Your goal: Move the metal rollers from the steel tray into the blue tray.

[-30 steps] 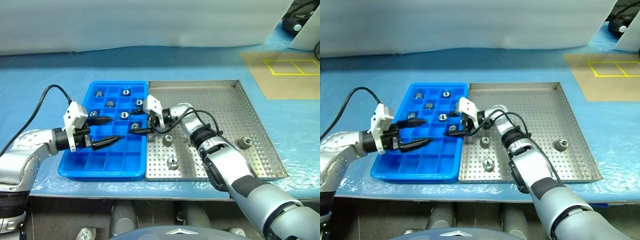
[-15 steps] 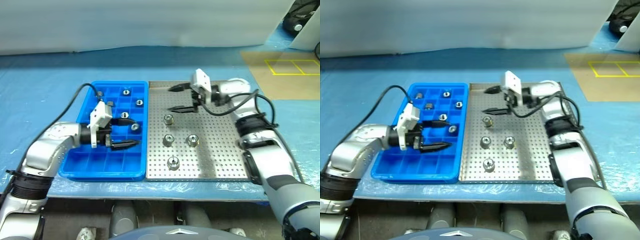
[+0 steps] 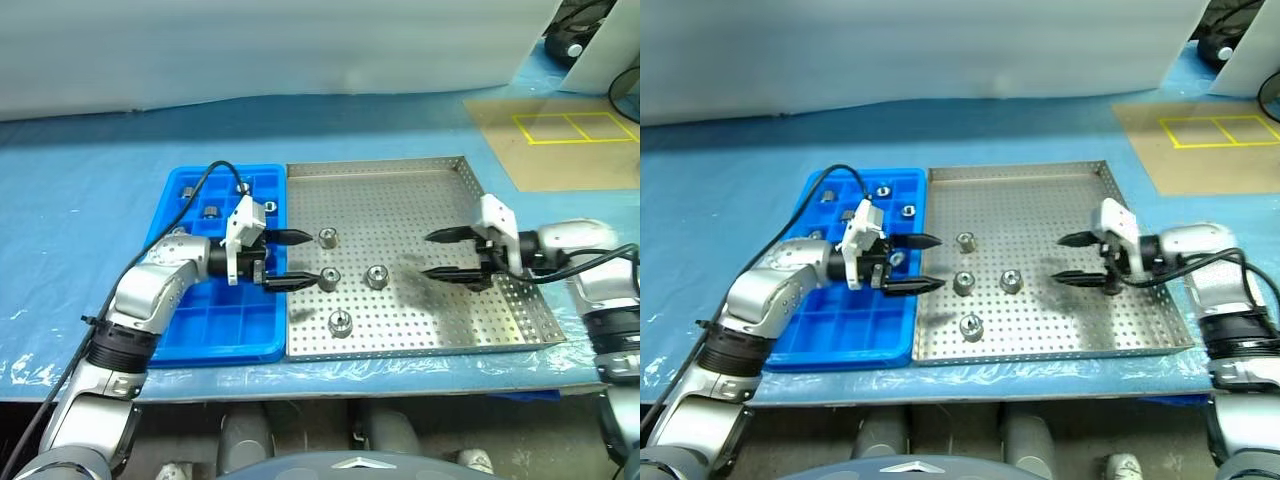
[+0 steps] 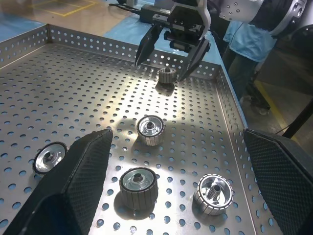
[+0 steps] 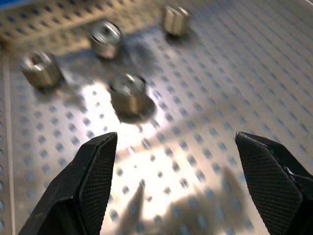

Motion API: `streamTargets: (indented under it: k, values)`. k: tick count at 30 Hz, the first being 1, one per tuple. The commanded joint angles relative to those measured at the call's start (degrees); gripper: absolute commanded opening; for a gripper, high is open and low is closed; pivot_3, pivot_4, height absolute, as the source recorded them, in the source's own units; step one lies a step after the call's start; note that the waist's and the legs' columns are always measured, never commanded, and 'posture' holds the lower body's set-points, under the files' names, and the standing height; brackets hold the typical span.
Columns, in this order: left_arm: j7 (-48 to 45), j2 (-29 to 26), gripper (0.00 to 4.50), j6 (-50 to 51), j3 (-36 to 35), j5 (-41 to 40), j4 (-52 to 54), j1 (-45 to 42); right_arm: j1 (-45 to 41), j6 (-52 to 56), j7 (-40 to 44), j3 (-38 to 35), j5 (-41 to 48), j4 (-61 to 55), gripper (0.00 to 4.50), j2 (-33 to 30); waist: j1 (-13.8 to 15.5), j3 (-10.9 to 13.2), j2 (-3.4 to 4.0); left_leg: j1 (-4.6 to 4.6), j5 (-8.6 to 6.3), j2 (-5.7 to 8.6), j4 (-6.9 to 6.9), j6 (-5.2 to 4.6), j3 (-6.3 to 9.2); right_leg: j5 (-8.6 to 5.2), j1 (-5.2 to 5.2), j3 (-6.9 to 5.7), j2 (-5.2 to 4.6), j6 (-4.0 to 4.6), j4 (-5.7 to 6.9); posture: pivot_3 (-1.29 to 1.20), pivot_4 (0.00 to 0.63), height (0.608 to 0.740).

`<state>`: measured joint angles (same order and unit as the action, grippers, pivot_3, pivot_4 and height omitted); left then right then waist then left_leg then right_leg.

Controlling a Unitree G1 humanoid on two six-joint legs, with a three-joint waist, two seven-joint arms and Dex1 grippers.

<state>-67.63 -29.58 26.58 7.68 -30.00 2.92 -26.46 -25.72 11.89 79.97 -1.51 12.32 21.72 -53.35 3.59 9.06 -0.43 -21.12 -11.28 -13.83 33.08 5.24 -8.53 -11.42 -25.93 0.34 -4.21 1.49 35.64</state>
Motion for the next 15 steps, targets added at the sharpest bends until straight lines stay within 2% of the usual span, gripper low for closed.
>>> streamTargets:
  k: [1,6,9,15]
  values:
    - [-1.1,-0.8,4.5,-0.7,-0.7,0.0,0.4,-0.1,2.9,-3.8,-1.7,-5.4,-0.1,4.8,3.97,-4.6,0.1,0.0,0.0,0.0,0.0,0.0,0.0,-0.02,0.0,0.0,0.01,0.01,0.0,0.0,-0.03,-0.11,0.15,0.74]
    - [-1.3,-1.1,4.5,-0.6,-0.5,-0.1,1.2,1.8,9.4,-5.4,-1.5,-7.4,-0.5,9.2,3.97,-8.0,-0.6,0.0,0.0,-0.06,-0.08,0.0,-0.01,-0.54,-0.05,0.0,0.02,-0.05,0.02,0.0,-0.18,-0.12,0.15,0.74]
    - [-1.3,-0.8,4.5,-0.7,-0.5,0.0,0.5,1.3,8.3,-6.4,-2.7,-6.8,-0.6,11.4,3.97,-6.7,-1.2,0.0,-0.01,-0.03,-0.11,0.02,0.1,-0.59,-0.12,0.0,0.07,-0.11,0.0,0.0,-0.17,-0.13,0.15,0.74]
    - [-1.7,-0.7,4.5,-0.9,-0.4,0.1,0.1,0.9,4.1,-8.8,-4.1,-4.1,-2.7,15.6,3.97,-3.6,-1.3,0.0,-0.03,0.59,-0.23,0.03,0.18,-0.42,-0.12,-0.02,0.69,-0.16,-0.02,-0.05,-0.17,-0.13,0.15,0.74]
